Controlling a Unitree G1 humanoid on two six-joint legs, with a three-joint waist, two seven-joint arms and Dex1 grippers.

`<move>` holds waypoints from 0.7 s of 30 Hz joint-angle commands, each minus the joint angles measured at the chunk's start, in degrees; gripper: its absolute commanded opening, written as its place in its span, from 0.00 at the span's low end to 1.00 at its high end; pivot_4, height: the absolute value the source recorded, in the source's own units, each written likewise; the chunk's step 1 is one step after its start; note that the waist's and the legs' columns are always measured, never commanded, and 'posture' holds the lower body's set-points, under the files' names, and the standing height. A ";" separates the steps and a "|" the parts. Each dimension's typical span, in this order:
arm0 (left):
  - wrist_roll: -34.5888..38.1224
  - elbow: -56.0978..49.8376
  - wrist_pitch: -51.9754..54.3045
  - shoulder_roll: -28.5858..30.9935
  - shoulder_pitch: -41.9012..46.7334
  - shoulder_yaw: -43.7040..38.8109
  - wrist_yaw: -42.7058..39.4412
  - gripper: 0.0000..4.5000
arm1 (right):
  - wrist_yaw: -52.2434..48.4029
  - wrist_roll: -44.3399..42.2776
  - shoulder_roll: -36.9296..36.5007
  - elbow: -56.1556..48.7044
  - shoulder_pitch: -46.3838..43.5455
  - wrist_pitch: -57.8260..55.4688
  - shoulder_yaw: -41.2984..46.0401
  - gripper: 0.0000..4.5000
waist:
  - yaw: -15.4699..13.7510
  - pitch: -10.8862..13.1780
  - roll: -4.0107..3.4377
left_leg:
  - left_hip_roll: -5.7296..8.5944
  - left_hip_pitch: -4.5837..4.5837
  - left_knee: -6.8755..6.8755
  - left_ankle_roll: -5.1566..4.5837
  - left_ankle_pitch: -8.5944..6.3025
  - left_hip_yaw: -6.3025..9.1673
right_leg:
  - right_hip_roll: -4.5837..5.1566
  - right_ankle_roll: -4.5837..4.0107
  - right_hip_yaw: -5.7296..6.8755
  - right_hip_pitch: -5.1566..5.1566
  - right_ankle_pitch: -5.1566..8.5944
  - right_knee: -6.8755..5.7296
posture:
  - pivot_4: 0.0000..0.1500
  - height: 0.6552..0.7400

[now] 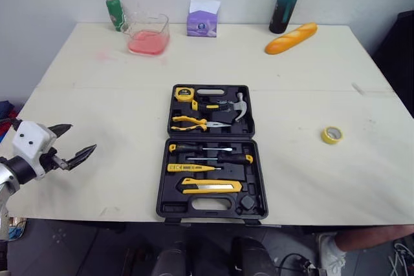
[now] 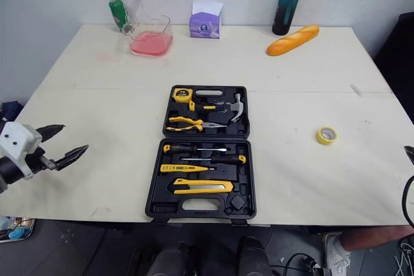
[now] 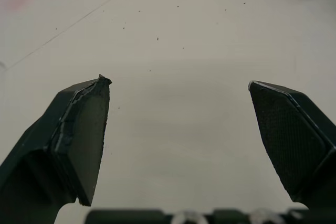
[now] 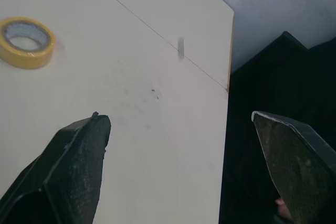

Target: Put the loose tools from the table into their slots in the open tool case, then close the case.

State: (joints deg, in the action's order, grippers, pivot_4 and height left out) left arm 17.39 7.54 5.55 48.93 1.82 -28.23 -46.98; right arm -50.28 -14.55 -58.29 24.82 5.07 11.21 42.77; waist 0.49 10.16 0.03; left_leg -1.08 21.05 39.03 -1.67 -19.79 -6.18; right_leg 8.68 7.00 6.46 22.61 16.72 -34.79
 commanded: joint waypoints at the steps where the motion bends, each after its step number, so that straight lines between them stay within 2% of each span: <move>1: 0.45 -2.07 0.54 0.95 0.59 -0.52 0.36 0.99 | 1.75 -1.47 0.77 -2.82 -0.73 -1.21 0.21 1.00 | 0.01 0.00 0.00 | -0.02 0.00 0.00 0.02 -0.01 -0.01 | -0.01 0.00 0.00 0.00 0.00 0.00 | 1.00 1.00; 4: 1.38 -4.91 3.02 0.84 2.57 1.73 -0.16 0.99 | 1.99 -5.00 1.72 -8.10 -2.19 -6.31 0.26 1.00 | -0.06 0.01 -0.01 | -0.02 0.00 0.00 0.02 -0.01 -0.03 | 0.00 0.00 -0.03 0.02 0.00 -0.01 | 1.00 1.00; 8: 10.29 -15.62 16.70 0.41 9.78 5.23 0.01 0.99 | 1.65 -8.90 -1.14 -18.04 -3.80 -21.18 -2.00 1.00 | -0.44 0.01 -0.02 | -0.02 0.05 0.04 0.01 0.00 0.03 | 0.02 -0.05 -0.26 0.02 -0.03 -0.12 | 1.00 1.00; 12: 13.91 -20.76 21.94 1.91 12.82 8.87 -3.86 0.99 | -0.14 -10.01 -5.45 -23.15 -5.62 -31.81 -5.53 1.00 | -0.42 0.01 -0.03 | -0.01 0.10 0.03 0.03 0.01 0.08 | -0.11 -0.05 -0.31 0.01 -0.03 -0.24 | 1.00 1.00; 16: 17.89 -25.12 24.19 1.19 17.33 14.52 -8.85 0.99 | -6.93 -14.16 -13.76 -25.73 -10.08 -46.29 -13.93 1.00 | -0.22 0.04 -0.04 | 0.01 0.09 0.04 -0.04 0.03 -0.12 | -0.22 -0.06 -0.08 0.04 -0.02 -0.20 | 1.00 1.00; 21: 20.01 -28.47 24.82 -0.75 20.26 19.29 -11.40 0.99 | -15.69 -12.45 -20.59 -23.61 -19.49 -51.43 -29.22 1.00 | -0.27 0.06 -0.05 | 0.02 0.06 0.09 -0.07 0.05 -0.13 | -0.20 -0.07 -0.09 0.07 -0.02 -0.13 | 1.00 1.00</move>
State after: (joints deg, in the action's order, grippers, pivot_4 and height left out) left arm 35.90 -18.78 30.92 48.75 21.17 -9.30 -57.53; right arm -63.16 -27.59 -76.91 0.63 -12.57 -39.32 15.99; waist 0.22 10.22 -0.02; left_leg -1.06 21.14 39.12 -1.74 -19.74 -6.30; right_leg 8.47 6.94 6.39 22.69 16.70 -34.89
